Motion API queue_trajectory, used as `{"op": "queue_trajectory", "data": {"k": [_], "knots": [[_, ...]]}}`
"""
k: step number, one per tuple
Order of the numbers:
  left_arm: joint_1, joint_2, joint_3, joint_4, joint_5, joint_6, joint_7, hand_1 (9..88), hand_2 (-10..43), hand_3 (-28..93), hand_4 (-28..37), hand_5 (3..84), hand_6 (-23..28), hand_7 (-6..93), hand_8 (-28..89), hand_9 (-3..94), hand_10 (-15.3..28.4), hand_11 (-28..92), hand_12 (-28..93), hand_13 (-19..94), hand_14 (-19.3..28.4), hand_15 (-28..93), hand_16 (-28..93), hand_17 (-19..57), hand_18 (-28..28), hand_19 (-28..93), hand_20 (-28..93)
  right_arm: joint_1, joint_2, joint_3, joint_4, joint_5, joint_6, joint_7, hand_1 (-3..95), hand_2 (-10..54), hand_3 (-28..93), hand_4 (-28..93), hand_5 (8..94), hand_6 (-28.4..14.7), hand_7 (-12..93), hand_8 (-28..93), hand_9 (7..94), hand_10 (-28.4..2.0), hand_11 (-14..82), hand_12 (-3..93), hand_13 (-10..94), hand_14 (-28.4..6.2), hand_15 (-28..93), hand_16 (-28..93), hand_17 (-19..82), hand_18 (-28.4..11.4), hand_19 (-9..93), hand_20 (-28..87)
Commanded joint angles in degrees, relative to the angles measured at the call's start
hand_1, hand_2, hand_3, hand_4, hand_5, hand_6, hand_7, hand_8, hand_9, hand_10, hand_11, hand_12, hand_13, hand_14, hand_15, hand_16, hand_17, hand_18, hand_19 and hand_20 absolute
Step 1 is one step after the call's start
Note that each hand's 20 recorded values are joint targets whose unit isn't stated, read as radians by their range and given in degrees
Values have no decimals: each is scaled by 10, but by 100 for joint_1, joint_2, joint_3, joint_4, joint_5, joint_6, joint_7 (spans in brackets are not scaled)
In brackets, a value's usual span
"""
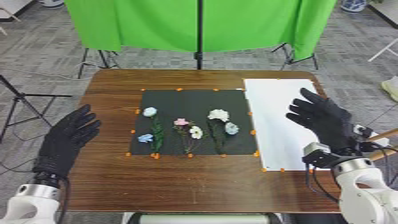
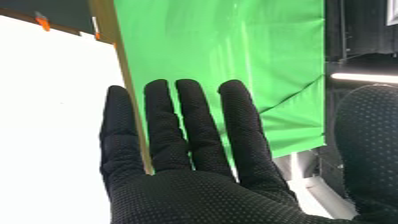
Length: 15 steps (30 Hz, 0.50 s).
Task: Arrange flowers
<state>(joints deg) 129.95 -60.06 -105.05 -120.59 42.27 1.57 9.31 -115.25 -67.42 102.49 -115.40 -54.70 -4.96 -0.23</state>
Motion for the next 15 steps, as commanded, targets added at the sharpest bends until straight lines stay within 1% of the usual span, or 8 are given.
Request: {"op": "queue_trajectory", "data": {"k": [1, 3, 6, 8, 9, 10, 13, 15], "knots": [[6, 3, 24, 72, 23, -66, -122, 260, 33, 705, -283, 323, 55, 219, -112, 267, 131, 248, 157, 199, 153, 392, -32, -95, 231, 549, 8, -46, -80, -48, -28, -34, -15, 84, 111, 5, 838, -279, 410, -38, 134, -113, 406, -124, 119, 193, 292, -121, 172, 262, 20, -212, 421, 211], [-52, -1, 75, 89, 33, -79, -94, 260, 33, 705, -283, 323, 55, 219, -111, 268, 131, 249, 156, 200, 154, 393, -32, -94, 230, 549, 9, -56, -64, -56, -47, -23, 34, 73, 111, 5, 839, -279, 411, -38, 136, -114, 407, -124, 121, 192, 292, -121, 173, 261, 19, -213, 420, 210], [-155, 31, 126, 122, 46, -111, -146, 260, 34, 706, -283, 324, 55, 219, -112, 270, 132, 250, 155, 201, 154, 397, -32, -94, 231, 551, 10, 27, -39, -107, -15, -23, 76, 54, 112, 6, 839, -279, 414, -39, 136, -115, 407, -125, 122, 192, 292, -121, 176, 260, 18, -213, 420, 210], [-182, 59, 131, 130, 32, -80, -126, 260, 34, 706, -283, 323, 55, 220, -112, 270, 132, 251, 155, 202, 155, 399, -33, -94, 231, 550, 10, 198, -11, -208, 65, -20, 67, 33, 112, 6, 840, -280, 415, -39, 138, -115, 407, -124, 123, 192, 292, -121, 178, 259, 17, -214, 420, 210], [-132, 63, 109, 108, 23, -62, -137, 261, 35, 705, -283, 323, 54, 221, -112, 270, 132, 251, 155, 202, 154, 400, -34, -94, 231, 551, 10, 282, -2, -262, 109, -17, 41, 65, 112, 5, 840, -280, 416, -39, 138, -115, 407, -125, 123, 191, 293, -122, 178, 259, 17, -214, 421, 210], [-144, 74, 111, 120, 18, -75, -130, 262, 35, 705, -283, 324, 55, 221, -112, 270, 132, 252, 155, 203, 154, 400, -34, -94, 231, 551, 10, 343, 9, -301, 136, -23, 25, 48, 112, 5, 841, -280, 416, -39, 138, -115, 407, -125, 124, 191, 293, -122, 179, 258, 16, -214, 421, 210], [-184, 75, 141, 134, 28, -89, -195, 262, 35, 708, -283, 324, 54, 222, -112, 271, 132, 252, 155, 204, 154, 401, -34, -94, 231, 552, 11, 402, 55, -367, 163, -48, 60, 58, 112, 6, 841, -280, 416, -39, 139, -116, 407, -126, 124, 191, 293, -122, 180, 257, 16, -214, 421, 209], [-196, 76, 170, 141, 24, -77, -151, 262, 36, 708, -283, 324, 54, 223, -113, 271, 132, 252, 154, 205, 154, 403, -34, -94, 231, 552, 10, 411, 63, -388, 158, -26, 142, 39, 112, 6, 841, -279, 416, -39, 139, -116, 407, -126, 124, 191, 293, -121, 181, 256, 12, -216, 420, 209]]}}
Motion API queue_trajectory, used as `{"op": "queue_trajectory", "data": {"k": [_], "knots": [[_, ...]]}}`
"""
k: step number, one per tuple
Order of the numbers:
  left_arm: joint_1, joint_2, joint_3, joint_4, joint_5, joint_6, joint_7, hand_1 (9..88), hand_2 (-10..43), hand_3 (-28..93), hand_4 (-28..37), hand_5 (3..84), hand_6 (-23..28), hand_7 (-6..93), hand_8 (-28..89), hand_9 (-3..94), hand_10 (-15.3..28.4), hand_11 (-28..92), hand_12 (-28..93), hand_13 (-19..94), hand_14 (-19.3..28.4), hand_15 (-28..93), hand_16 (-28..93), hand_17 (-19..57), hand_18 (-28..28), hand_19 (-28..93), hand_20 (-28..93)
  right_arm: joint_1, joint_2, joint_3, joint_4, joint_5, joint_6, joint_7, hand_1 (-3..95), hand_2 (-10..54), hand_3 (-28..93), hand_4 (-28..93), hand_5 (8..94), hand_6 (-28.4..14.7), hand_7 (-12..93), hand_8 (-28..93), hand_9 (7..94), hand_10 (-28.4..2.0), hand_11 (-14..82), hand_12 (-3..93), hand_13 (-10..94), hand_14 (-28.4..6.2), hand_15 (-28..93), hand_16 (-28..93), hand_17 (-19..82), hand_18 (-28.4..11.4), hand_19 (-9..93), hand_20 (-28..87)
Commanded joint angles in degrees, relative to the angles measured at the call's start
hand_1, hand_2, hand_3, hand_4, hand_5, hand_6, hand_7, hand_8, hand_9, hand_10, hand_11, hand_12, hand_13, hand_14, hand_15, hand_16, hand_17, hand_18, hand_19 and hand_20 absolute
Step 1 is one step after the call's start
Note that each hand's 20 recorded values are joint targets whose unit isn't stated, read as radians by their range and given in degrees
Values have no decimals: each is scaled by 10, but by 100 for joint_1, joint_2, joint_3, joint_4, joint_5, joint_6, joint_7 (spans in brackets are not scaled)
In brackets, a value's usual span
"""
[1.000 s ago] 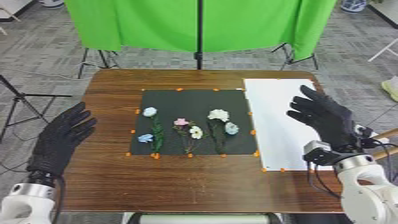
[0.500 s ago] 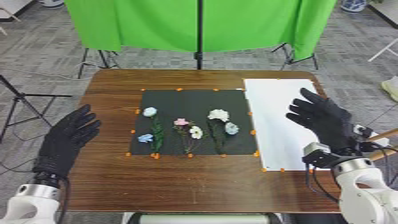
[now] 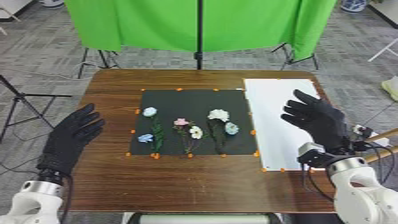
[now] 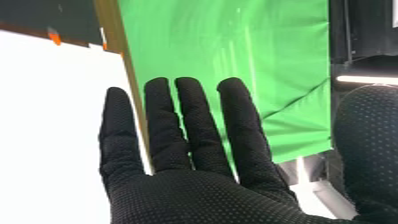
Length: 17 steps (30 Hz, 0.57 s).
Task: Arrange flowers
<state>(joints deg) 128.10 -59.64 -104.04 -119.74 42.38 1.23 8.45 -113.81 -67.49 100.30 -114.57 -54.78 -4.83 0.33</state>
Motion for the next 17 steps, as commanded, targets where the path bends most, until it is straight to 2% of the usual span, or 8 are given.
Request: {"op": "queue_trajectory", "data": {"k": [1, 2, 4, 7, 11, 12, 14, 17], "knots": [[-29, 60, 62, 69, 23, -73, -72, 263, 37, 707, -283, 325, 54, 223, -113, 271, 131, 252, 154, 205, 154, 403, -35, -94, 231, 552, 10, 242, 74, -183, 65, 26, 194, -41, 112, 6, 841, -279, 416, -39, 139, -116, 407, -126, 124, 191, 292, -121, 181, 256, 10, -217, 420, 209], [15, 63, 40, 38, 25, -36, -140, 263, 37, 707, -283, 325, 54, 223, -113, 271, 131, 252, 154, 205, 154, 403, -36, -94, 231, 552, 10, 184, 79, -197, 47, 84, 286, 6, 112, 6, 841, -280, 416, -39, 140, -116, 407, -125, 124, 191, 292, -121, 182, 257, 8, -218, 418, 208], [-38, 103, 53, 72, 5, -74, -121, 263, 37, 708, -283, 325, 54, 222, -114, 271, 131, 252, 155, 205, 154, 404, -36, -94, 231, 552, 10, 149, 88, -218, 47, 227, 407, -78, 112, 6, 842, -279, 416, -39, 142, -116, 407, -126, 124, 192, 293, -121, 185, 258, 4, -220, 417, 208], [81, 52, 28, 31, 9, -40, -109, 264, 38, 708, -283, 325, 54, 223, -113, 272, 131, 251, 154, 205, 155, 405, -36, -94, 231, 552, 10, 110, 92, -247, 81, 520, 502, -203, 112, 8, 841, -279, 410, -39, 142, -117, 404, -126, 125, 193, 295, -121, 195, 260, 3, -221, 418, 209], [-62, 86, 115, 93, 43, -115, -98, 264, 37, 709, -283, 325, 54, 223, -113, 272, 132, 253, 154, 205, 155, 403, -37, -93, 231, 553, 10, -3, 112, -125, 6, 428, 633, -345, 108, 13, 845, -276, 403, -40, 143, -116, 403, -126, 127, 194, 298, -122, 208, 257, 2, -222, 419, 210], [-10, 64, 77, 45, 43, -69, -253, 264, 37, 708, -283, 325, 54, 223, -114, 272, 132, 253, 154, 205, 155, 403, -37, -93, 231, 553, 9, -54, 56, -88, -5, 405, 623, -211, 108, 13, 847, -275, 404, -40, 143, -115, 403, -127, 127, 194, 299, -122, 211, 256, 2, -222, 419, 210], [-36, 53, 128, 75, 26, -43, -89, 264, 38, 709, -283, 324, 53, 223, -114, 272, 132, 253, 154, 206, 154, 403, -37, -93, 230, 552, 9, 31, 88, -139, 27, 487, 663, -309, 110, 13, 850, -274, 407, -40, 145, -116, 406, -127, 129, 195, 300, -121, 214, 254, 2, -222, 419, 211], [-5, 91, 88, 52, 26, -39, -146, 264, 37, 709, -283, 325, 54, 222, -114, 272, 132, 254, 155, 206, 154, 402, -37, -93, 230, 553, 9, 35, 42, -177, 37, 446, 632, -284, 112, 12, 854, -275, 408, -40, 146, -117, 406, -126, 131, 194, 300, -120, 218, 249, 2, -223, 419, 210]]}}
